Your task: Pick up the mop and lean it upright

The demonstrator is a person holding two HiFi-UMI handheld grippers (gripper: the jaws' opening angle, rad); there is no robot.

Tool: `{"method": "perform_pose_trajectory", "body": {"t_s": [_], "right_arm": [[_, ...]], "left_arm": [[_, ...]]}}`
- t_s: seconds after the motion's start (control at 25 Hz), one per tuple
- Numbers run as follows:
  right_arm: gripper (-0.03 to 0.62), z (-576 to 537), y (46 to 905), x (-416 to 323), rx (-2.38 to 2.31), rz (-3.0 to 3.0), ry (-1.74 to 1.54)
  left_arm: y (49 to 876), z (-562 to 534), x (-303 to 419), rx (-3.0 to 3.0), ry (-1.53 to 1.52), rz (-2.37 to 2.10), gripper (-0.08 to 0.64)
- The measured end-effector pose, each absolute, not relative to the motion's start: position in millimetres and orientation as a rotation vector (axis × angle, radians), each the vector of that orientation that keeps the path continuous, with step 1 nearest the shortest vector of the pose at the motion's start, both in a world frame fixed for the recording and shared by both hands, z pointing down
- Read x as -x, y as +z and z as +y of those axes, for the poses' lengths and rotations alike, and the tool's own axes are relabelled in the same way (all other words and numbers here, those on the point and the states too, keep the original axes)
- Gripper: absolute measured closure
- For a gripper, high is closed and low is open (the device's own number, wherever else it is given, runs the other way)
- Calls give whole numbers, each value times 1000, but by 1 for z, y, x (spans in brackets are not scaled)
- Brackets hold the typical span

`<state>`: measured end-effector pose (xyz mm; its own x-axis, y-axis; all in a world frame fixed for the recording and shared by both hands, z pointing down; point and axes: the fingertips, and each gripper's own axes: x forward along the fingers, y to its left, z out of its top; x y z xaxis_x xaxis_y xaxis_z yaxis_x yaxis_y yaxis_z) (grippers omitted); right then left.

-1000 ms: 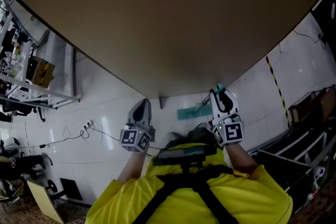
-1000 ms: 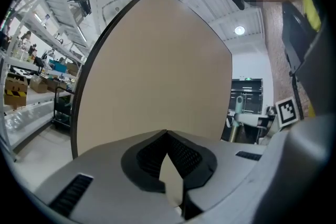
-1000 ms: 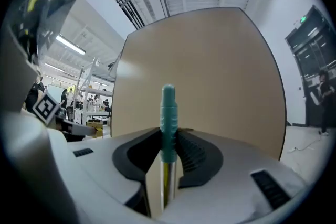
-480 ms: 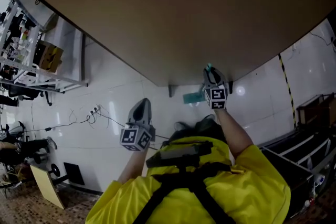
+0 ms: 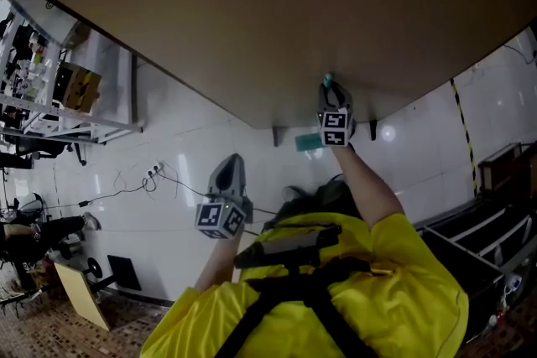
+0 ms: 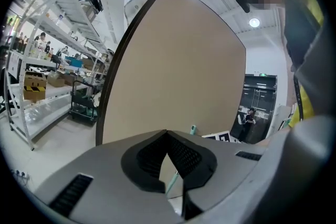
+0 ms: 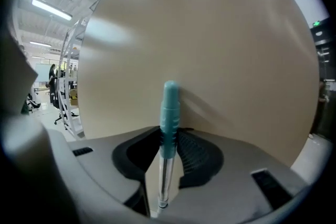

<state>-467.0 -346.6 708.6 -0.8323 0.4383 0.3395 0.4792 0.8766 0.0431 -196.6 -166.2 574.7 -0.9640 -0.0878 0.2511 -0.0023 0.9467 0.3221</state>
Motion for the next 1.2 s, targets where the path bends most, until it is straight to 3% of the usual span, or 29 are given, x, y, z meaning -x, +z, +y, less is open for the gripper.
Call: {"method": "perform_pose_trajectory", "body": {"t_s": [0.08, 0.16, 0.32, 0.56, 0.8, 1.0, 1.2], "right_arm": [[475, -345, 707, 468, 651, -2737, -184], [399, -344, 703, 468, 651, -2746, -192], [342, -346, 685, 462, 705, -2763, -197], [327, -372, 584, 411, 869, -2873, -107], [382, -442, 485, 325, 924, -2922, 51], [586, -471, 447, 297, 899, -2928, 159], [586, -471, 446, 295, 900, -2904, 176]], "left_arm": [[574, -167, 200, -80, -478, -2840, 559], [573, -168, 202, -93, -477, -2844, 559], [576, -167, 200, -79, -488, -2842, 560], [571, -169, 206, -84, -513, -2854, 560], [549, -169, 215, -101, -513, -2895, 560], [520, -177, 220, -131, -528, -2947, 560], [502, -190, 226, -189, -518, -2970, 560]]}}
